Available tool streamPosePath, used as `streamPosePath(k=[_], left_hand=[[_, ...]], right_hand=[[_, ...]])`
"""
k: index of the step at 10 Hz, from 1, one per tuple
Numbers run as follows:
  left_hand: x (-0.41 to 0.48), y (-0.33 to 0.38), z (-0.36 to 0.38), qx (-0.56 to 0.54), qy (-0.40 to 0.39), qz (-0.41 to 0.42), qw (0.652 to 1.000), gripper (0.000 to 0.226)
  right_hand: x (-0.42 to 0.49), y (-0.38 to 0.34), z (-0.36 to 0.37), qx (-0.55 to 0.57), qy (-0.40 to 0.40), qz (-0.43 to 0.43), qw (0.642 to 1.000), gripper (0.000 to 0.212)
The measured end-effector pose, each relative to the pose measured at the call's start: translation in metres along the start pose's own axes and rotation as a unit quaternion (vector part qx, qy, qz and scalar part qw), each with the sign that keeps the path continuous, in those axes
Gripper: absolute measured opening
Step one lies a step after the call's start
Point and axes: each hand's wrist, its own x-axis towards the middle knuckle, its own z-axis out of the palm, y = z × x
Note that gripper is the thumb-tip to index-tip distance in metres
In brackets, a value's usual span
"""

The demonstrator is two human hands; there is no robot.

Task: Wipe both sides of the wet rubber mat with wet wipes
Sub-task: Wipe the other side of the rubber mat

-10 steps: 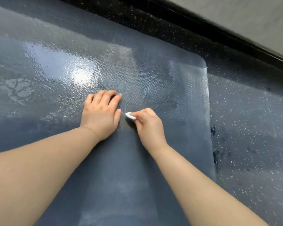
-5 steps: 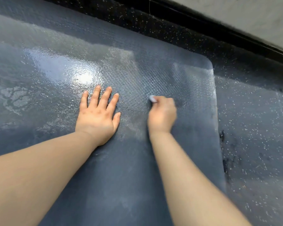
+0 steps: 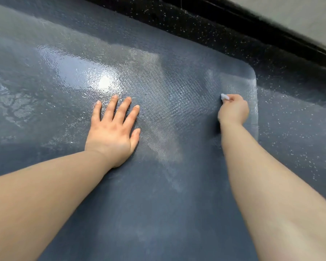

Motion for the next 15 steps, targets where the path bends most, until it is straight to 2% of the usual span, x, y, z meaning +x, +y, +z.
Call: streamPosePath(k=[1,2,3,4,5,6,7,8,9,10,11,12,13,14,15], left_hand=[[0.001,0.001,0.0,0.016,-0.007,-0.001,1.0,0.068],[0.0,0.002,-0.001,0.011,-0.006,-0.003,1.0,0.065],[0.0,0.002,-0.005,-0.017,-0.002,0.0,1.0,0.059],[0.0,0.002,-0.005,-0.021,-0.002,0.0,1.0,0.065],[0.0,0.001,-0.006,-0.024,0.002,0.007,1.0,0.067],[0.0,0.001,-0.007,-0.024,-0.001,0.007,1.0,0.067],[0.0,0.002,-0.008,-0.029,-0.001,0.009,1.0,0.066],[0.0,0.002,-0.01,-0.041,0.001,0.013,0.999,0.064],[0.0,0.003,-0.013,-0.052,0.004,0.014,0.999,0.063],[-0.001,0.003,-0.015,-0.054,0.006,0.017,0.998,0.062],[-0.001,0.002,-0.015,-0.052,0.004,0.018,0.998,0.061],[-0.001,0.002,-0.016,-0.052,0.002,0.019,0.998,0.061],[0.0,0.001,-0.016,-0.05,0.001,0.017,0.999,0.06],[0.0,0.001,-0.015,-0.048,-0.001,0.021,0.999,0.06],[0.0,0.002,-0.015,-0.047,-0.006,0.02,0.999,0.06]], right_hand=[[-0.037,-0.019,0.024,-0.034,0.003,-0.079,0.996,0.024],[-0.101,-0.038,0.045,0.007,-0.074,-0.241,0.968,0.02],[-0.125,-0.044,0.045,0.063,-0.191,-0.302,0.932,0.019],[-0.079,-0.04,0.029,0.116,-0.162,-0.239,0.951,0.018],[0.0,-0.027,0.012,0.081,-0.034,-0.121,0.989,0.021],[0.046,-0.017,0.006,0.023,-0.007,-0.029,0.999,0.025],[0.033,-0.031,0.023,-0.033,-0.012,-0.041,0.999,0.025],[-0.022,-0.055,0.045,-0.03,-0.037,-0.151,0.987,0.025],[-0.078,-0.07,0.059,-0.006,-0.144,-0.288,0.947,0.021],[-0.081,-0.073,0.054,0.056,-0.233,-0.329,0.913,0.016],[-0.024,-0.072,0.036,0.092,-0.124,-0.271,0.95,0.018],[0.047,-0.057,0.021,0.052,-0.018,-0.123,0.991,0.03],[0.076,-0.051,0.028,-0.006,-0.02,-0.018,1.0,0.021],[0.046,-0.075,0.049,-0.06,-0.035,-0.074,0.995,0.027],[-0.017,-0.097,0.07,-0.022,-0.089,-0.209,0.974,0.023]])
